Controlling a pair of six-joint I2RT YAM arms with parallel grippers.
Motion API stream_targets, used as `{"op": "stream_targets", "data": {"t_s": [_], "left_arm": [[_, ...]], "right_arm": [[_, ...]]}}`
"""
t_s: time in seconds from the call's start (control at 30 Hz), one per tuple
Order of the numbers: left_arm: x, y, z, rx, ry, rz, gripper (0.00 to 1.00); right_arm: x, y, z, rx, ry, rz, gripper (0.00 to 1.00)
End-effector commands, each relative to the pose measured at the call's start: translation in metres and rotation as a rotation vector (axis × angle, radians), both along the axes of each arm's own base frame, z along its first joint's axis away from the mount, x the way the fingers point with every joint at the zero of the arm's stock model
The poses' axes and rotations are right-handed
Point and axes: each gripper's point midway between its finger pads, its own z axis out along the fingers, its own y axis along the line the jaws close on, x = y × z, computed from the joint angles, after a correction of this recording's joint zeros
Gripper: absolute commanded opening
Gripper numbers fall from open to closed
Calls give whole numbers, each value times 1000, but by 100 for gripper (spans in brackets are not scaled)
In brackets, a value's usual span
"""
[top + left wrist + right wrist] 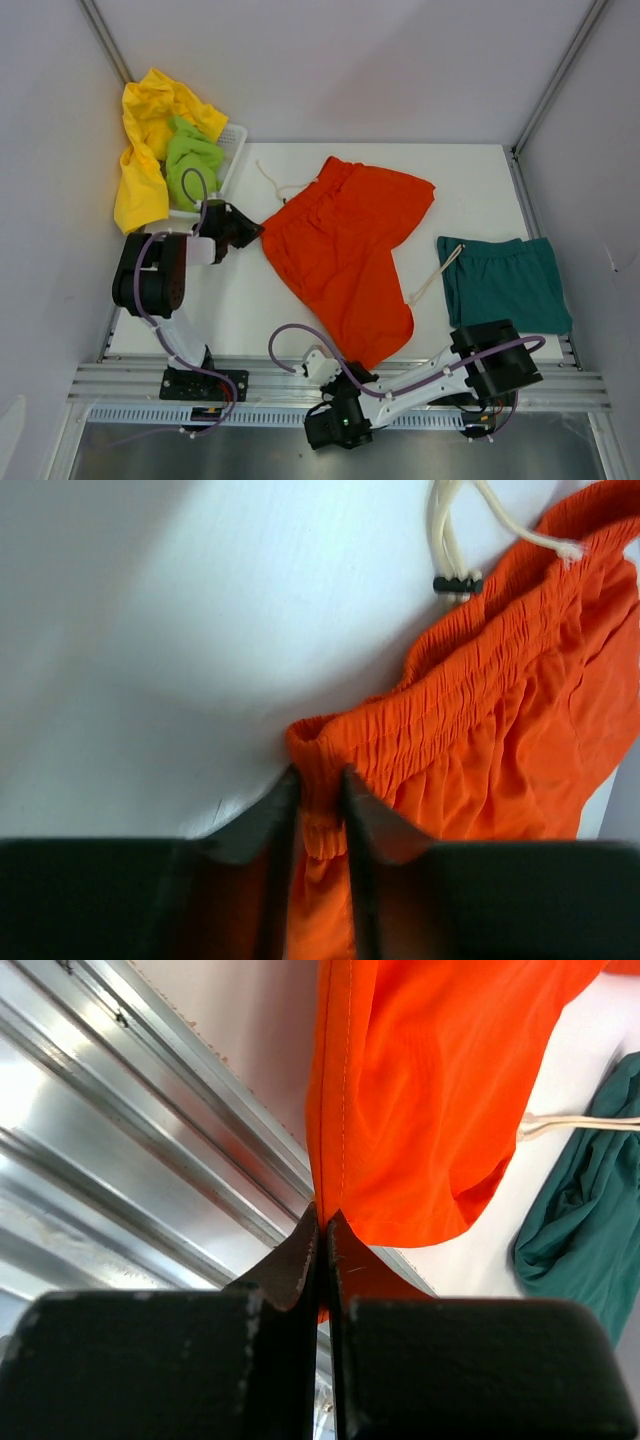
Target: Fold and stack the shorts
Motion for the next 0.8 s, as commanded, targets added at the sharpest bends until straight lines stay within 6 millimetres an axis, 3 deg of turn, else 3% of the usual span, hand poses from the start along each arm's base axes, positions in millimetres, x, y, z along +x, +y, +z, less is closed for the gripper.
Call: {"op": "stream_targets", "data": {"t_s": [0.0, 0.1, 0.17, 0.27, 0.47, 0.5, 0.53, 0.6, 0.63, 0.67, 0.7, 0.73, 0.77], "left_arm": [[11, -6, 0, -9, 6, 8, 16], [13, -5, 3, 1, 1, 3, 0], [15, 2, 20, 45, -33, 16, 0], [2, 14, 34, 119, -19, 35, 0], [-44, 54, 99, 274, 11, 168, 0], [-46, 65, 119, 306, -6, 217, 0], [-64, 72, 130, 331, 25, 235, 0], [-69, 88, 170, 361, -10, 294, 0], [-84, 94, 178, 378, 13, 307, 0], [-84, 102, 198, 379, -12, 327, 0], [-89, 103, 206, 379, -12, 322, 0], [-87, 112, 237, 369, -60, 362, 0], [-99, 120, 233, 375, 2, 378, 0]], "right_arm": [[-4, 13, 26, 106, -13, 12, 0], [-8, 13, 33, 116, -13, 20, 0], [-10, 11, 40, 129, -10, 22, 0], [-13, 10, 53, 159, 4, 24, 0], [-34, 13, 81, 189, 113, 98, 0], [-43, 19, 93, 212, 137, 124, 0], [-49, 22, 99, 220, 158, 147, 0], [-67, 31, 119, 250, 221, 201, 0], [-78, 36, 123, 257, 252, 239, 0], [-89, 38, 125, 251, 299, 266, 0], [-94, 40, 127, 245, 316, 284, 0], [-101, 45, 134, 259, 343, 301, 0], [-106, 47, 137, 260, 364, 315, 0]]}}
